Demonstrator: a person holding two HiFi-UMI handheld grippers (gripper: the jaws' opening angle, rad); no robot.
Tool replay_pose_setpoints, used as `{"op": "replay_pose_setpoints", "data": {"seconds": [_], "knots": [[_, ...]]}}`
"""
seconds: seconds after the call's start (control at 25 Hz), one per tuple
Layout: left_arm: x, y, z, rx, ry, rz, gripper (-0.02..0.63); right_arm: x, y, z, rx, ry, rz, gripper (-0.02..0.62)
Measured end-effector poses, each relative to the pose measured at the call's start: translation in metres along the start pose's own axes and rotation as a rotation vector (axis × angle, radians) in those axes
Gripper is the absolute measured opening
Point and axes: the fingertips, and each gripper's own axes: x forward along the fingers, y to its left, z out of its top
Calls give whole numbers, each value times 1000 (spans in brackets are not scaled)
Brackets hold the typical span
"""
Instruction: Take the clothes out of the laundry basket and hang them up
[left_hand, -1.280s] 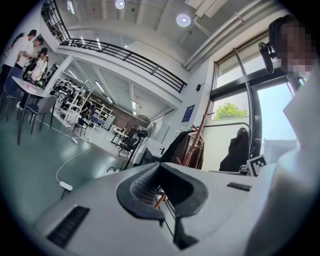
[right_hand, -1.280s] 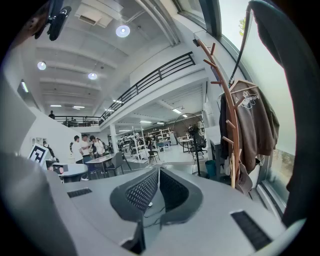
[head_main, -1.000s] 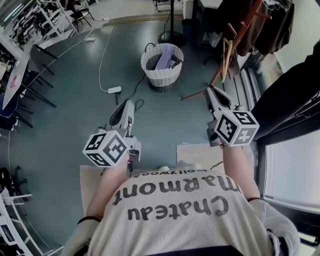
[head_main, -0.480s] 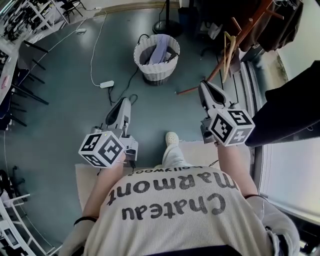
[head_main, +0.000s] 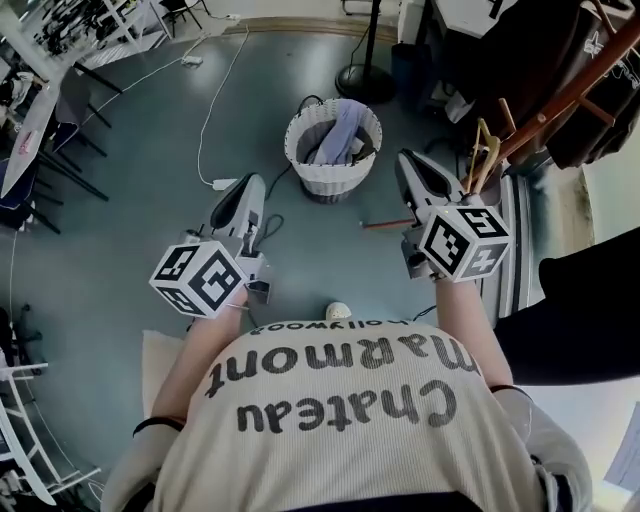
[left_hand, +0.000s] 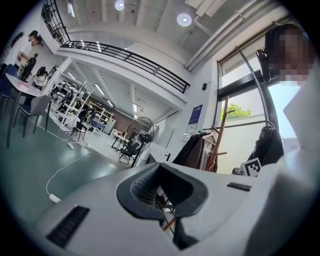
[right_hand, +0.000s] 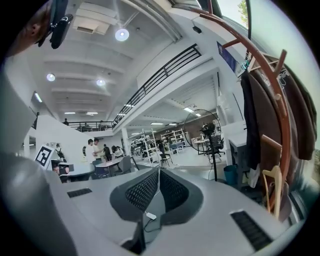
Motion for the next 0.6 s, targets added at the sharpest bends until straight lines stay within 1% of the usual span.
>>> {"op": "replay_pose_setpoints", "data": {"seconds": [0.08, 0.2, 0.32, 0.44, 0.52, 0.6], "knots": [[11, 4, 2, -2, -10, 15, 8, 11, -6, 6, -11, -2, 19, 35], [30, 12, -3, -17, -5, 31, 8, 27, -19, 2, 0, 15, 30, 35], [44, 24, -16, -35, 21, 52, 8, 41, -31, -12, 33, 51, 34, 35], [55, 42, -30, -55, 60, 88, 8, 56, -46, -33, 67, 113, 23, 35], [64, 54, -37, -49, 85, 106, 8, 69, -58, -45, 95, 148, 12, 35], [77, 68, -40, -36, 100, 121, 8, 86, -70, -51, 112, 161, -3, 35]]}}
